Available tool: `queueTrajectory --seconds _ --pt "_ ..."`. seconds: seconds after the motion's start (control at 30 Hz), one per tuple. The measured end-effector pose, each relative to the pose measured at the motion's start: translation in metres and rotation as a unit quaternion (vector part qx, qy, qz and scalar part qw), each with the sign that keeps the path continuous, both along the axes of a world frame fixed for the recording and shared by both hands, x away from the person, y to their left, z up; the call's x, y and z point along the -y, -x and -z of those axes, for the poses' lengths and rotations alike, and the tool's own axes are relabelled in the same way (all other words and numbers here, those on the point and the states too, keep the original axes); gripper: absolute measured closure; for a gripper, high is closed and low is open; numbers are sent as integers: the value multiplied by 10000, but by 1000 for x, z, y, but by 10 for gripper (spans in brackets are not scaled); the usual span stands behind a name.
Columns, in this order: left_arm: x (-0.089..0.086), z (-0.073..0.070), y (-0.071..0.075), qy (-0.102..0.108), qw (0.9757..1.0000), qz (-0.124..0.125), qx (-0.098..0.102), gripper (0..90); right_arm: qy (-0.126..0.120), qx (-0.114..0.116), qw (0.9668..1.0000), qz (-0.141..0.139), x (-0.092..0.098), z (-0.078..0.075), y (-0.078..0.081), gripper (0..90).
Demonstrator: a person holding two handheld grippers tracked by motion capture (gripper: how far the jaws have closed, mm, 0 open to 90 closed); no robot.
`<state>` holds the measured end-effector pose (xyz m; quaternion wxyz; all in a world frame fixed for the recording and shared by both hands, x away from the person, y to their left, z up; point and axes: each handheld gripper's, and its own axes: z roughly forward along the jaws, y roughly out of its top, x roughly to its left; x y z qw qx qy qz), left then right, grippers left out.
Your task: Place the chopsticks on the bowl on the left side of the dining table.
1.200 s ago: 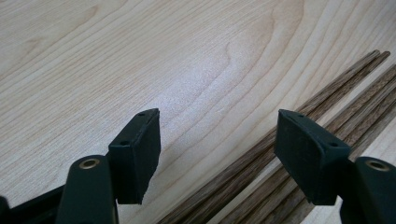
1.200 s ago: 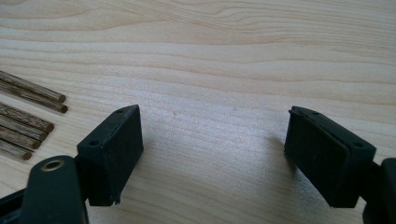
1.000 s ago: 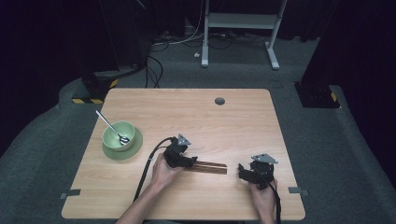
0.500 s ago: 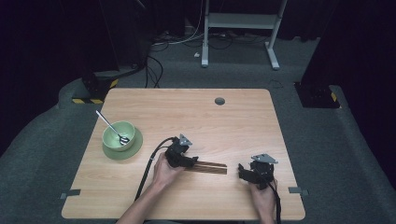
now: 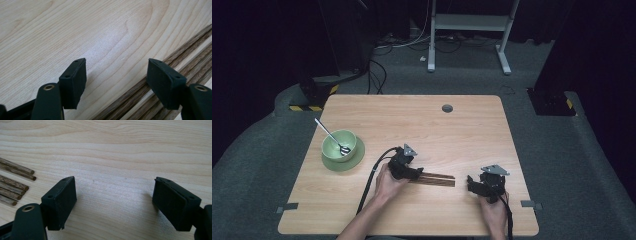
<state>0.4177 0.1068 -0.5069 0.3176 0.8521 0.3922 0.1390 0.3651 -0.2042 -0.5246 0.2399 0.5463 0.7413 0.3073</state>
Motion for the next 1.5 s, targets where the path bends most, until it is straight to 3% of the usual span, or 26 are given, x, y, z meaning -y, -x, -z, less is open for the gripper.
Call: queueTrajectory --seconds 0.37,0.67,0.87,1.5 --pt "4 0 0 7 10000 61 21 330 5 3 10000 -4 0 0 0 188" --pt "-5 0 2 -37 10000 43 24 331 4 2 10000 -4 0 0 0 188" --pt "1 1 2 -50 9999 132 30 335 4 3 10000 -4 0 0 0 188" --pt "5 3 -6 -145 9998 94 -14 353 5 3 10000 -5 0 0 0 188"
